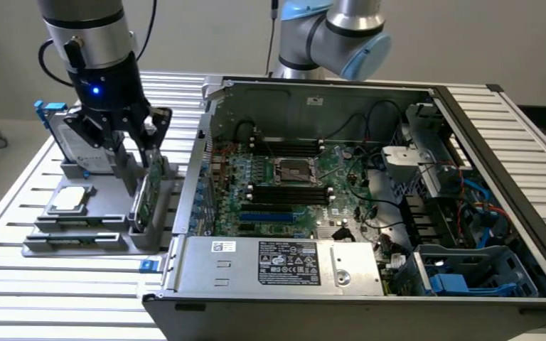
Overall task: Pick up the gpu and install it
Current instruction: 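Pick up the gpu and move the gpu toward the slot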
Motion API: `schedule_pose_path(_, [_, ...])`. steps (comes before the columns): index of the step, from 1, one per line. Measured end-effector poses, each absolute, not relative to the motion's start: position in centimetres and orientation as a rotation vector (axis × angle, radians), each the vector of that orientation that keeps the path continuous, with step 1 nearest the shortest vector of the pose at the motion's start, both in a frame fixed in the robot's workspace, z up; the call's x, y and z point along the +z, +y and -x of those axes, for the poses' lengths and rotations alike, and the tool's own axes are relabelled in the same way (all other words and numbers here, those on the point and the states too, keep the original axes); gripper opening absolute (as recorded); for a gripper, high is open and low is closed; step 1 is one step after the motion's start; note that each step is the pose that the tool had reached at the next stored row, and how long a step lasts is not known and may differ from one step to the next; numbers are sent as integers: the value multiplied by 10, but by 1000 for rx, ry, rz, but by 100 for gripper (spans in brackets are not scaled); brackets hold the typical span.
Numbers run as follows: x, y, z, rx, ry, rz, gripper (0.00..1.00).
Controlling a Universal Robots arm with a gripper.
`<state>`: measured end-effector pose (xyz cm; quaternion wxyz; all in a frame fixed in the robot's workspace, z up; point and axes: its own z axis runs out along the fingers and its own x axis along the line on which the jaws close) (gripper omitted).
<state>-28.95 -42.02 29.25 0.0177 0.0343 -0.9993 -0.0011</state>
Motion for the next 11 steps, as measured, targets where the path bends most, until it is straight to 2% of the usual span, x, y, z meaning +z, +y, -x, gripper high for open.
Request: schedule_pose_path(11, [274, -421, 291, 4, -3104, -99, 42])
